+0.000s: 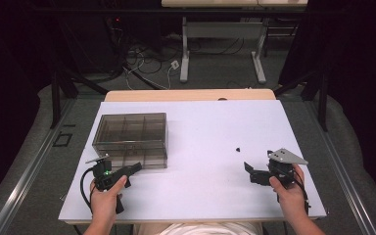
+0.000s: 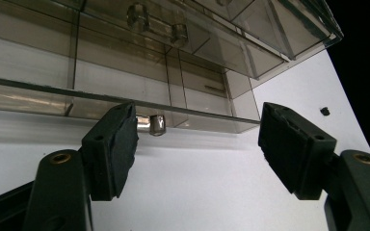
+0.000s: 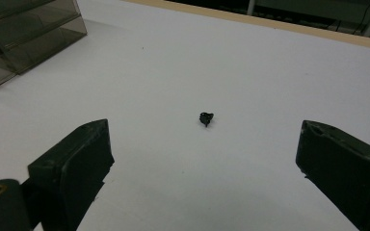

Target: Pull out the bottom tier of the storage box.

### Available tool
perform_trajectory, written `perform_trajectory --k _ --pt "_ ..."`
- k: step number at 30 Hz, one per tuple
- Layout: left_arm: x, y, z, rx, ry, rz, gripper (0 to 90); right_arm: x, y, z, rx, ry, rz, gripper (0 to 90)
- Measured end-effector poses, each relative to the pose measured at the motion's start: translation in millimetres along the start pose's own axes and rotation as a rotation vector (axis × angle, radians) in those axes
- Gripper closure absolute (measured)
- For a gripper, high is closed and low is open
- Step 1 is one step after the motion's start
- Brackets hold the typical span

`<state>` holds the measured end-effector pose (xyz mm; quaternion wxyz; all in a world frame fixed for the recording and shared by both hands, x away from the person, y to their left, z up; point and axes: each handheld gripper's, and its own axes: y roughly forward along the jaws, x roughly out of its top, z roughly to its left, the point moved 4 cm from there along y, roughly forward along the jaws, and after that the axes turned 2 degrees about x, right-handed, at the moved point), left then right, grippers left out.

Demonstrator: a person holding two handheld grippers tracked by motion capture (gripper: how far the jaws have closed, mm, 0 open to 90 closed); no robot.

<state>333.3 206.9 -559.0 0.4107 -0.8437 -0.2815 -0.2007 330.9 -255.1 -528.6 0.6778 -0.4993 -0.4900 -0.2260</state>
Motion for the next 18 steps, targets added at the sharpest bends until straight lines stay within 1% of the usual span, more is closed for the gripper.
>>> perform_trajectory --k 2,5,6,8,9,14,18 --pt "0.5 -1.1 0.5 0.005 0.015 0.004 29.6 0.0 -0.4 0.0 0.001 -0.001 0.004 5.1" --pt "1.6 -2.1 1.1 0.011 0.019 0.0 29.1 -0.1 0.1 0.0 0.001 0.002 0.0 5.1" --pt "1.6 -2.0 0.9 0.013 0.012 -0.005 29.1 -0.1 0.1 0.1 0.001 0.004 0.001 5.2" --pt "2.4 -2.2 1.9 0.011 0.019 -0.014 29.0 -0.1 0.0 0.0 0.002 0.002 0.0 5.3" --pt "2.7 -2.5 2.8 0.011 0.03 -0.013 28.9 -0.1 -0.1 0.0 0.002 -0.001 0.001 5.3" --pt "4.0 -2.4 2.2 0.024 0.052 -0.029 28.3 -0.4 0.2 -0.1 0.007 -0.008 0.006 5.3" --pt "5.0 -2.7 3.6 0.02 0.064 -0.023 28.2 -0.5 0.4 0.1 0.008 -0.009 0.008 5.3"
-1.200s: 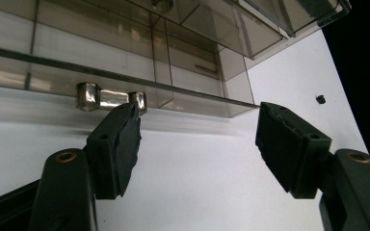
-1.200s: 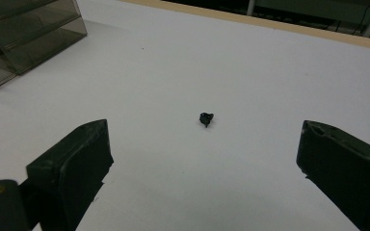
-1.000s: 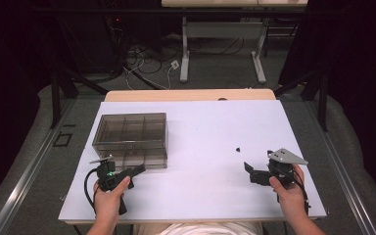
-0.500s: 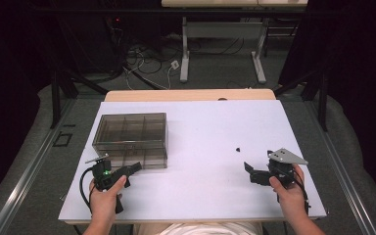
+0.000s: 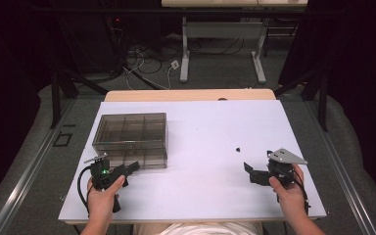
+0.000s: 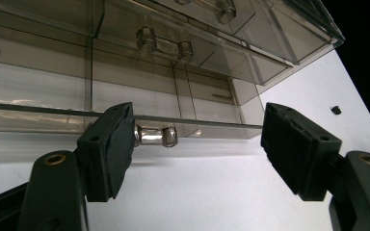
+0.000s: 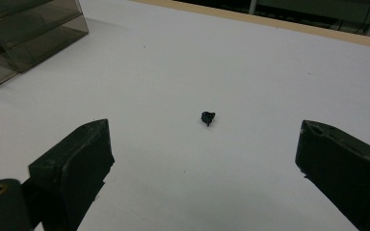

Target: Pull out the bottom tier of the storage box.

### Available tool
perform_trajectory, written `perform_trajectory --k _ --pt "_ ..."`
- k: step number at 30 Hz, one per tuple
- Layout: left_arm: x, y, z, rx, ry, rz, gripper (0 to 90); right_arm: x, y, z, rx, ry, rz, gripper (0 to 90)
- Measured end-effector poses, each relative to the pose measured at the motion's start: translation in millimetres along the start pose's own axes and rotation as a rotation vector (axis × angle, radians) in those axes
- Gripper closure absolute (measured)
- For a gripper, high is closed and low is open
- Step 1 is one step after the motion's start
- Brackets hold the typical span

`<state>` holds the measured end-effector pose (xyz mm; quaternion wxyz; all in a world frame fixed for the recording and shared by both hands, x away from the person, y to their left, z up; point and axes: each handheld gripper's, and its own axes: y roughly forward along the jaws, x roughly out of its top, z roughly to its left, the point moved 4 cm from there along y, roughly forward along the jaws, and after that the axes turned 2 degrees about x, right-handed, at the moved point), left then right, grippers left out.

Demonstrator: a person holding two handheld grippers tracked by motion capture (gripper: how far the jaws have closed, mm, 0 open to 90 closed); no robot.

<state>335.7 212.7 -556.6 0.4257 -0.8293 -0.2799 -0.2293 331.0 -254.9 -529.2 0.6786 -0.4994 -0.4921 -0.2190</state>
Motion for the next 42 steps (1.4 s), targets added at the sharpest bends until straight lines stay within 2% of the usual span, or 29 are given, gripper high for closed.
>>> perform_trajectory --k 4,9,14,15,17,25,26,35,38,42 --pt "1.0 -2.0 2.8 0.004 0.022 0.022 27.5 -0.3 0.2 0.2 0.001 0.002 0.005 5.4" --pt "5.2 -3.7 4.2 0.038 0.049 0.004 27.5 -0.3 1.0 0.2 0.002 0.001 0.001 5.5" --pt "8.7 -4.3 5.6 0.047 0.068 -0.005 26.5 -0.6 1.6 0.1 -0.003 -0.001 0.001 5.5" --pt "9.5 -5.6 6.0 0.052 0.069 0.005 26.5 -0.8 1.4 0.0 -0.006 0.0 0.006 5.5" --pt "11.9 -5.6 6.5 0.053 0.066 -0.012 25.8 -0.9 1.5 -0.3 -0.007 0.002 0.007 5.5" --pt "23.8 -9.9 14.0 0.073 0.079 -0.016 25.6 -2.2 2.2 0.1 -0.002 0.008 0.014 5.5" --pt "25.4 -9.7 15.0 0.075 0.087 -0.03 24.5 -2.2 2.3 0.4 -0.001 0.008 0.015 5.5" --pt "35.8 -12.2 23.9 0.121 0.131 -0.007 23.5 -2.4 2.6 0.8 -0.009 0.004 0.011 5.5" --pt "38.5 -13.1 26.9 0.149 0.146 -0.02 24.9 -2.4 2.8 1.1 -0.01 0.005 0.012 5.5" --pt "42.6 -15.3 30.7 0.182 0.159 -0.015 26.5 -2.6 2.9 0.9 -0.004 0.003 0.019 5.5"
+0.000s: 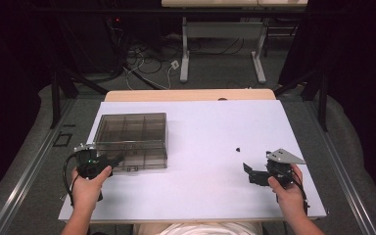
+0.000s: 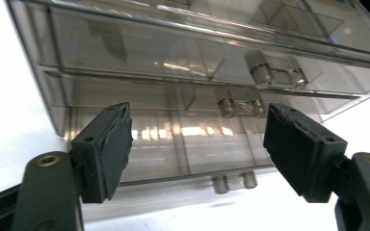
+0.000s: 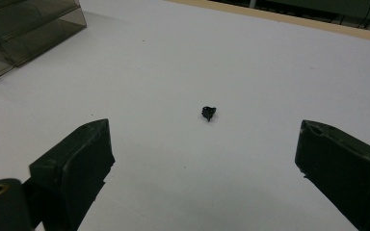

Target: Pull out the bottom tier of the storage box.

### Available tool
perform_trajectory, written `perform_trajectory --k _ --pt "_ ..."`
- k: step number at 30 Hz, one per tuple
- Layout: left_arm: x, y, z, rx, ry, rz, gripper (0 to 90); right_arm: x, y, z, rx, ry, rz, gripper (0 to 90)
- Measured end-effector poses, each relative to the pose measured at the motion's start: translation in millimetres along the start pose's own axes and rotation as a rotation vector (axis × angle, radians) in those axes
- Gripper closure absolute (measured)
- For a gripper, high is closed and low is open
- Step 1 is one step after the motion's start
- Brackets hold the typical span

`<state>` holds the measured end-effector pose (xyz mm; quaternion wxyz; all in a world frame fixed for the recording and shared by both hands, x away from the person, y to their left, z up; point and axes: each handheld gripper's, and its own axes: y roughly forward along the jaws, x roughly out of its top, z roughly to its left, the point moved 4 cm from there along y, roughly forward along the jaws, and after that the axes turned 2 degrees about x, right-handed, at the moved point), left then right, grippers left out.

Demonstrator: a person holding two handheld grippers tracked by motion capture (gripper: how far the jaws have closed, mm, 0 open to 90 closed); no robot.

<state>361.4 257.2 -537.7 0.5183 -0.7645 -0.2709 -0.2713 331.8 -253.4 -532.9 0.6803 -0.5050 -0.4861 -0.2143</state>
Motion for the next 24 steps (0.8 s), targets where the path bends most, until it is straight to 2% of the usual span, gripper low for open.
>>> perform_trajectory --k 1,3,10,19,24 --pt "0.6 -1.0 1.7 0.004 0.008 0.014 27.0 0.0 0.0 0.3 0.0 0.001 0.001 5.5" --pt "1.6 -1.0 3.9 0.026 0.019 0.017 28.2 0.1 -0.1 0.7 -0.002 -0.001 0.001 5.5" --pt "1.9 -0.1 11.0 0.057 0.041 0.029 32.0 -0.2 0.4 0.4 0.004 -0.003 0.002 5.6" --pt "0.6 3.4 16.2 0.085 0.087 0.051 33.8 0.0 0.2 0.9 0.004 -0.009 0.001 5.7" --pt "2.3 4.4 18.8 0.09 0.089 0.06 34.5 -0.2 0.4 0.8 0.003 -0.009 0.001 5.7"
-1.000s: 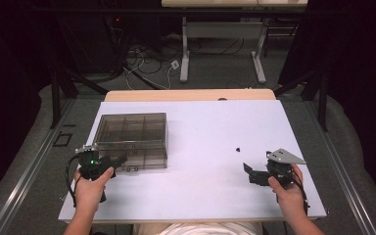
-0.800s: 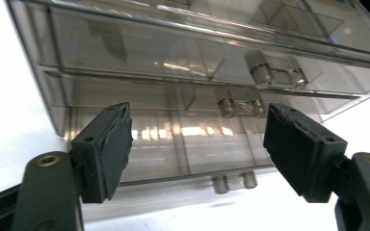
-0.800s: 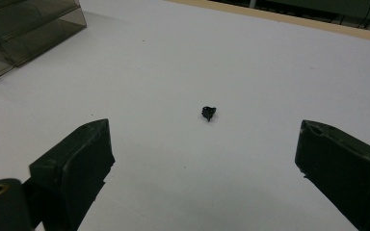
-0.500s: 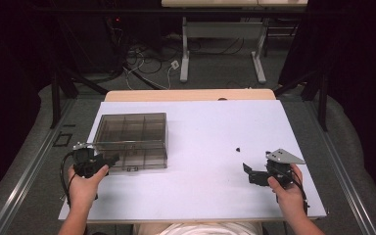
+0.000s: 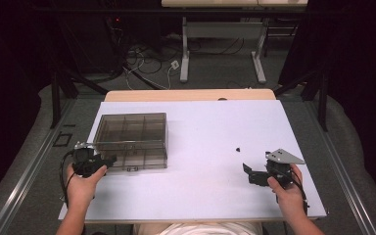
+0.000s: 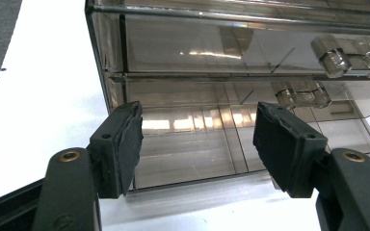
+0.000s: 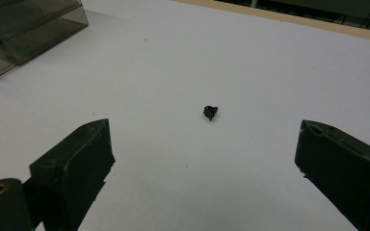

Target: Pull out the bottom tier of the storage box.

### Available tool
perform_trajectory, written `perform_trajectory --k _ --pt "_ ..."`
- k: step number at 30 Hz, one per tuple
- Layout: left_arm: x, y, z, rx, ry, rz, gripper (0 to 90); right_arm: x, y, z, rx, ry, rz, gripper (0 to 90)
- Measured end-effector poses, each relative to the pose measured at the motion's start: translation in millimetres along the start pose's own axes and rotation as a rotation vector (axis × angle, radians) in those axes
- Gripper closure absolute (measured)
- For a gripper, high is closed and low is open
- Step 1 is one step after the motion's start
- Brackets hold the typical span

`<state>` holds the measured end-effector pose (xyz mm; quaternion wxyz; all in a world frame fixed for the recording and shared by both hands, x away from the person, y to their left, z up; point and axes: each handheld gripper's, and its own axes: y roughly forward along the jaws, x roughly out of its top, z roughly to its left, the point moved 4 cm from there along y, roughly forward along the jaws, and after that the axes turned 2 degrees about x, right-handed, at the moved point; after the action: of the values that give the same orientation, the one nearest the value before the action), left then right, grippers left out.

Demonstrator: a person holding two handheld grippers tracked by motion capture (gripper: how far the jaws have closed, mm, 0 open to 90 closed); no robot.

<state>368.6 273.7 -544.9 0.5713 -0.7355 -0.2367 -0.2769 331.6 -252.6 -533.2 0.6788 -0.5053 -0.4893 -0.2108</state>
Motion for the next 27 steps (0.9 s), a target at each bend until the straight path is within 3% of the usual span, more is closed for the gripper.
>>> perform_trajectory --k 9,13,20,27 --pt "2.8 2.3 8.0 0.047 0.018 0.031 36.6 -0.2 0.1 0.3 0.001 -0.001 0.003 5.7" --pt "3.6 3.5 11.2 0.052 -0.002 0.053 39.6 -0.3 0.1 0.4 0.001 -0.001 0.004 5.8" --pt "2.9 3.4 12.2 0.077 0.007 0.064 43.1 -0.5 0.3 0.7 0.002 0.0 0.007 6.0" --pt "0.4 3.6 17.3 0.088 0.007 0.067 53.4 -0.4 0.3 0.3 0.005 -0.002 0.006 6.1"
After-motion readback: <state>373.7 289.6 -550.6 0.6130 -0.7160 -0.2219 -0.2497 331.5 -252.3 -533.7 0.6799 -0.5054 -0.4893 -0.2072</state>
